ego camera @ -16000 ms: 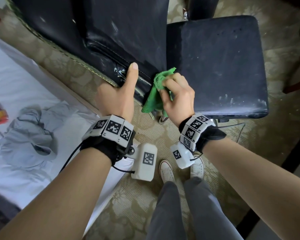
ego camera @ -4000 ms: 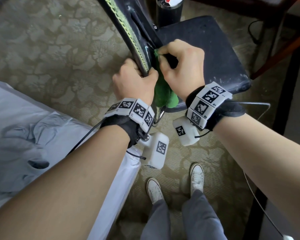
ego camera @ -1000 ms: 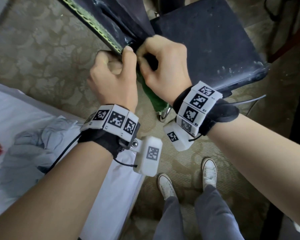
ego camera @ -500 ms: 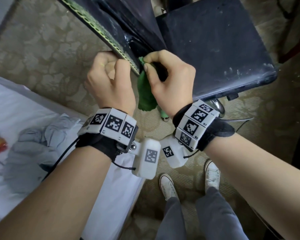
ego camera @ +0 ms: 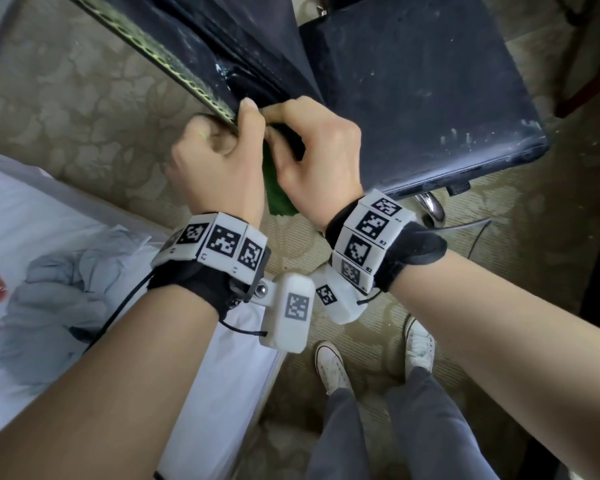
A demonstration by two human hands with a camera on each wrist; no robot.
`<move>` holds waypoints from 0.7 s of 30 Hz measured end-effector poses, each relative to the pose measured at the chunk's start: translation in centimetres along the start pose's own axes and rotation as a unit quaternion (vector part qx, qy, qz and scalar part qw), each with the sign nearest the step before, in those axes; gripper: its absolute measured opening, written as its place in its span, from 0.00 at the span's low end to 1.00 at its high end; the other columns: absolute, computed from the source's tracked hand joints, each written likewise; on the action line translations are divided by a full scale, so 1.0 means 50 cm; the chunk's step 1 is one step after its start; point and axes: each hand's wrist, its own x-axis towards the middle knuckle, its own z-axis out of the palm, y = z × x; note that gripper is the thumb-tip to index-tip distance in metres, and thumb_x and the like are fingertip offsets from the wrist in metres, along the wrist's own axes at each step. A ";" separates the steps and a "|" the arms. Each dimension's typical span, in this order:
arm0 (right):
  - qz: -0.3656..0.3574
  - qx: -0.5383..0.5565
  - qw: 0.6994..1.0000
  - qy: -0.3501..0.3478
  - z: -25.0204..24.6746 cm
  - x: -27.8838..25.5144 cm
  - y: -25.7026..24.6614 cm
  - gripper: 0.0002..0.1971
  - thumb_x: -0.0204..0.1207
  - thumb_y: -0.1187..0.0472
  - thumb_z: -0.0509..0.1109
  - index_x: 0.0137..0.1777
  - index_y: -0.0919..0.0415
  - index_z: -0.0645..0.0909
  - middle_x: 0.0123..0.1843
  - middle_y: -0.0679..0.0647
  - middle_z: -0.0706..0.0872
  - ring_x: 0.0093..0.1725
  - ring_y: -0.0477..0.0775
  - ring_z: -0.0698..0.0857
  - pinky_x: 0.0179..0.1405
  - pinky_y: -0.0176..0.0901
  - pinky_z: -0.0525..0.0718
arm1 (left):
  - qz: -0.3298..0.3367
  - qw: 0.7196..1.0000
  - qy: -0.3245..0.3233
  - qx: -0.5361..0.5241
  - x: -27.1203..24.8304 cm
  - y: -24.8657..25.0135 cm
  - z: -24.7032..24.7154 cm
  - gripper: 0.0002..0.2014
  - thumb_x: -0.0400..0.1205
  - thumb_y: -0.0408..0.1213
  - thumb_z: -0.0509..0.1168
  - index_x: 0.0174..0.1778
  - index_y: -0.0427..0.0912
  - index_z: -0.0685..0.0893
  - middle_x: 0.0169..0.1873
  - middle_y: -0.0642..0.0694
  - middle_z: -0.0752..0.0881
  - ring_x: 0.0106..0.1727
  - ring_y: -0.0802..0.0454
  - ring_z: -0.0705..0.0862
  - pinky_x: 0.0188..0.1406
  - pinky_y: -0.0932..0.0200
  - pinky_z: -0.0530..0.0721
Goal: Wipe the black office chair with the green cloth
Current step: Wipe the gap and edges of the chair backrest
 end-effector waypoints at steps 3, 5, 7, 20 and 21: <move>-0.030 -0.021 0.999 -0.023 0.007 -0.015 0.028 0.08 0.73 0.73 0.70 0.49 0.67 0.88 0.40 0.57 0.87 0.42 0.57 0.86 0.43 0.43 0.82 | -0.001 1.000 0.003 -0.009 0.007 -0.009 0.004 0.27 0.73 0.63 0.62 0.31 0.40 0.85 0.25 0.49 0.87 0.32 0.48 0.88 0.43 0.46 0.86; -0.030 -0.041 0.998 -0.041 0.012 -0.027 0.052 0.07 0.72 0.73 0.69 0.47 0.68 0.87 0.40 0.59 0.86 0.41 0.60 0.85 0.41 0.50 0.82 | -0.006 1.000 0.005 -0.007 0.010 -0.013 0.007 0.27 0.73 0.63 0.62 0.30 0.40 0.85 0.25 0.49 0.88 0.32 0.47 0.88 0.43 0.45 0.87; -0.018 -0.059 0.996 -0.065 0.016 -0.034 0.069 0.06 0.73 0.72 0.69 0.46 0.68 0.87 0.40 0.59 0.86 0.41 0.61 0.85 0.39 0.52 0.83 | -0.013 1.000 0.008 0.000 0.015 -0.014 0.007 0.26 0.72 0.64 0.62 0.29 0.41 0.84 0.25 0.48 0.88 0.33 0.47 0.88 0.44 0.46 0.87; -0.075 -0.005 0.997 -0.032 0.008 -0.017 0.054 0.07 0.78 0.71 0.70 0.52 0.68 0.88 0.42 0.58 0.88 0.44 0.58 0.87 0.46 0.48 0.85 | -0.071 0.995 -0.043 -0.052 0.007 -0.037 0.014 0.24 0.72 0.68 0.65 0.29 0.48 0.81 0.31 0.43 0.88 0.38 0.42 0.90 0.48 0.39 0.89; -0.086 -0.016 0.996 -0.029 0.014 -0.018 0.062 0.06 0.78 0.71 0.69 0.50 0.68 0.88 0.40 0.58 0.87 0.41 0.59 0.86 0.42 0.50 0.84 | -0.070 0.995 -0.040 -0.053 0.007 -0.036 0.014 0.26 0.72 0.67 0.65 0.30 0.45 0.82 0.30 0.42 0.87 0.38 0.42 0.89 0.47 0.39 0.89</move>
